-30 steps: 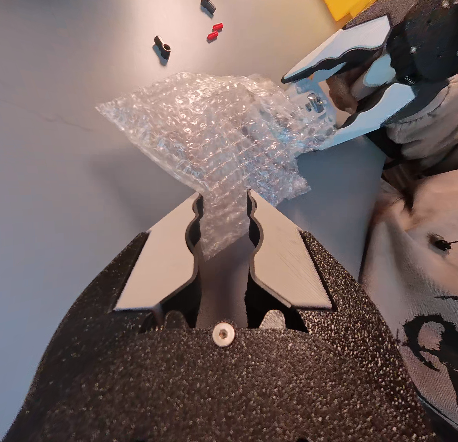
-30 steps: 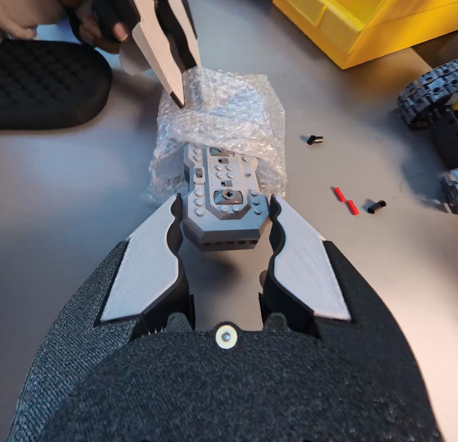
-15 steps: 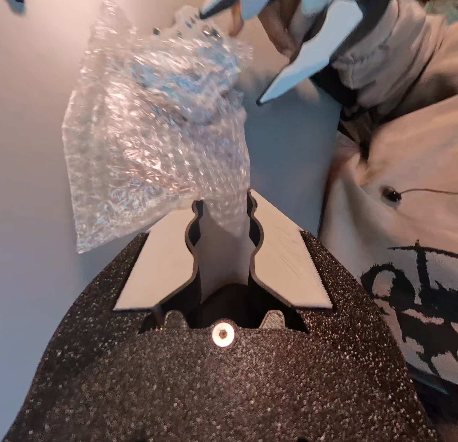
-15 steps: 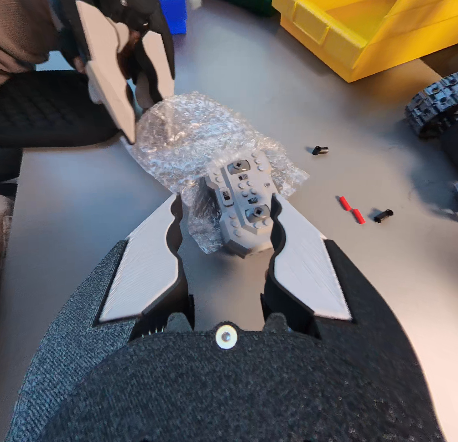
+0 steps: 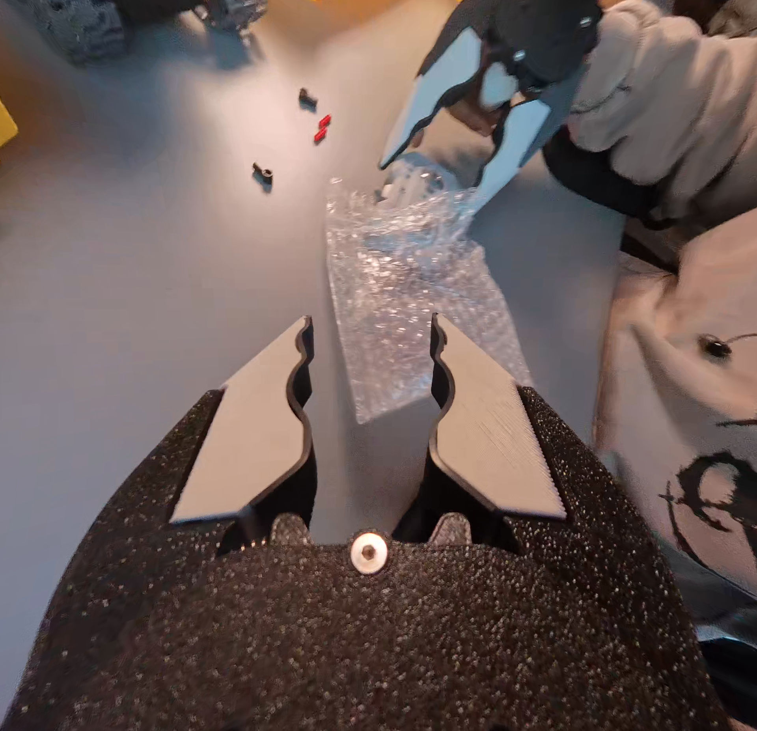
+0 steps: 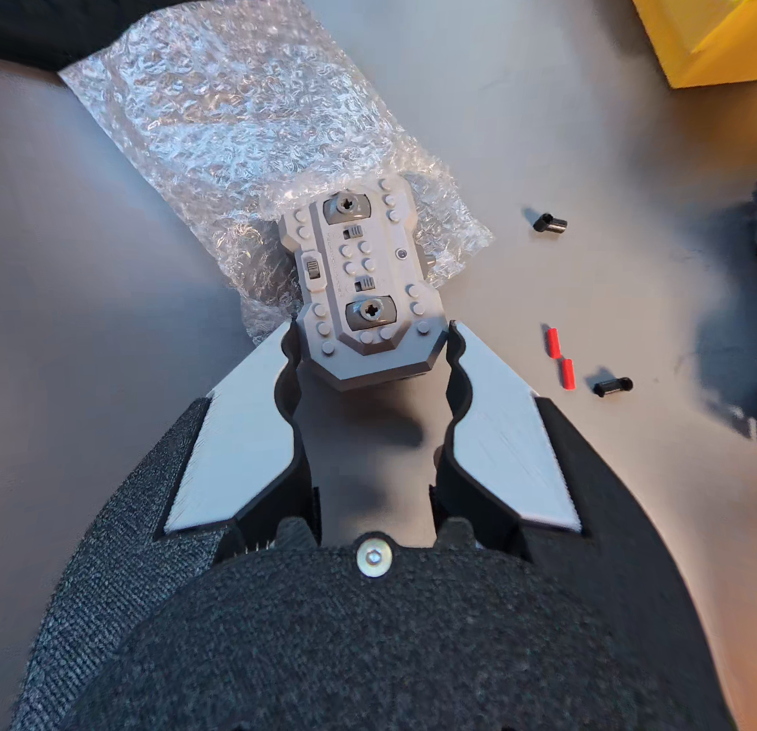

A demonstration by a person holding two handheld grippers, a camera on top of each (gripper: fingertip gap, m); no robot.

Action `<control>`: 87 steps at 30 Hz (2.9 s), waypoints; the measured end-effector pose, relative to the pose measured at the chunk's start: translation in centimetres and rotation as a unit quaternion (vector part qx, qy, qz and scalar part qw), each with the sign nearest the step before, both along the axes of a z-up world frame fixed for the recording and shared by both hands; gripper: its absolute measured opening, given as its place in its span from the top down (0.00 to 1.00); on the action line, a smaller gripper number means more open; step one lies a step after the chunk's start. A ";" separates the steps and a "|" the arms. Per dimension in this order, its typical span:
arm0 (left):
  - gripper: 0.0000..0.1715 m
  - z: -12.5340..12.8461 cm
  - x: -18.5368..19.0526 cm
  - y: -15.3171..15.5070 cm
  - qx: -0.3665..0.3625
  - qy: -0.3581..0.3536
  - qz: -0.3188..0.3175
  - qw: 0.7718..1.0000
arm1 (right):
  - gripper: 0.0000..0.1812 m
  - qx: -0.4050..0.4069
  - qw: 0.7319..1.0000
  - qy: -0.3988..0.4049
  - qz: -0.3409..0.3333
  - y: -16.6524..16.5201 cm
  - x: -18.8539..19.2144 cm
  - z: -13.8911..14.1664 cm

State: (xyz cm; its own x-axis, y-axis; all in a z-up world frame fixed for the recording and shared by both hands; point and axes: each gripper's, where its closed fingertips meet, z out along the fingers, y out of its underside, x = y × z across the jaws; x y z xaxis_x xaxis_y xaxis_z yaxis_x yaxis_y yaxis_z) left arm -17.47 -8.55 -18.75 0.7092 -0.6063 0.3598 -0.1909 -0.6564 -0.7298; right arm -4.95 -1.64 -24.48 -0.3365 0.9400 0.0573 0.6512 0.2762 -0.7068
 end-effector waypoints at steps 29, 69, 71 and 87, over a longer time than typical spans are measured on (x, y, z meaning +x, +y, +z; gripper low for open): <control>0.56 -4.3 8.9 0.8 -0.053 0.022 -0.067 0.996 | 0.61 -0.045 0.995 0.041 -0.075 -0.7 1.4 2.3; 0.63 -4.4 12.1 4.5 0.043 0.171 -0.146 0.973 | 0.62 -0.040 0.996 0.014 -0.072 -2.8 3.7 1.3; 0.64 -4.1 11.7 5.0 0.052 0.163 -0.127 0.977 | 0.67 -0.057 0.992 0.021 -0.109 -3.4 2.6 0.9; 0.65 -1.7 10.5 2.5 0.051 0.149 -0.182 0.971 | 0.99 -0.140 0.983 0.061 -0.098 -1.5 1.9 3.8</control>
State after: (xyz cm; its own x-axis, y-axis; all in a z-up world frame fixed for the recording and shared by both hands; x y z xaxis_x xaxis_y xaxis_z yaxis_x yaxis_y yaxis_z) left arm -6.98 -6.02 -20.45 0.5053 -0.8575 0.0963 -0.6084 -0.4332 -0.6649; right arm -3.03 -3.10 -20.71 -0.1538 0.9708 -0.1842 0.5790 -0.0625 -0.8129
